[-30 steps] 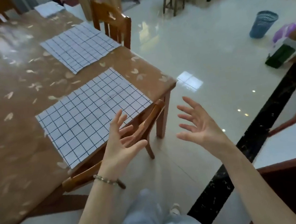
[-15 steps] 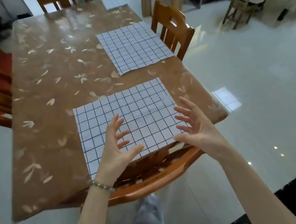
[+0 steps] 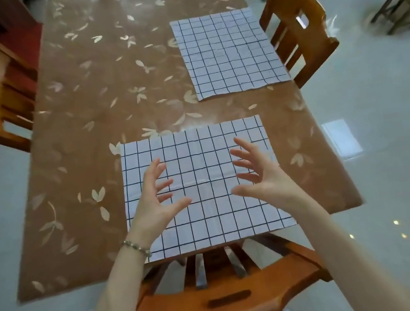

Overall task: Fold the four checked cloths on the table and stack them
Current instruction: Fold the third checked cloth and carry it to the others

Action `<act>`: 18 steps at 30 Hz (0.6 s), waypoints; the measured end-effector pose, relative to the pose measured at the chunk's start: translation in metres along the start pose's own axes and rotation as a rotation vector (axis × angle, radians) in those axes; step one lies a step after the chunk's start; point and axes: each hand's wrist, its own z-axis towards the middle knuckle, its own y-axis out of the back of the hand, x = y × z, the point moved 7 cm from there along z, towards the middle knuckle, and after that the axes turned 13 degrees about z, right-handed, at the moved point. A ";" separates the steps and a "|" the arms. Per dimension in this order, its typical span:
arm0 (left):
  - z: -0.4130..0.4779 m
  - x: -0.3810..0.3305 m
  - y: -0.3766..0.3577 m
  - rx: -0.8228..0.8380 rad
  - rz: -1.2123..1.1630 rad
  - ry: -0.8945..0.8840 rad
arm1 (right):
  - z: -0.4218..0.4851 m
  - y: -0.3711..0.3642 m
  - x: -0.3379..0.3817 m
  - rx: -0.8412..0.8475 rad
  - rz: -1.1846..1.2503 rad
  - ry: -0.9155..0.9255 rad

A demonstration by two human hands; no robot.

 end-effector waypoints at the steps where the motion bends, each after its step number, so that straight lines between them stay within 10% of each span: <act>1: 0.004 0.006 -0.001 -0.008 -0.009 0.026 | 0.009 -0.002 -0.005 0.028 -0.001 -0.019; 8: 0.034 0.046 -0.018 -0.024 0.010 0.211 | 0.070 -0.004 -0.052 0.129 -0.095 -0.122; 18: 0.044 0.157 0.019 -0.322 0.576 0.736 | 0.119 -0.015 -0.139 0.298 -1.076 -0.132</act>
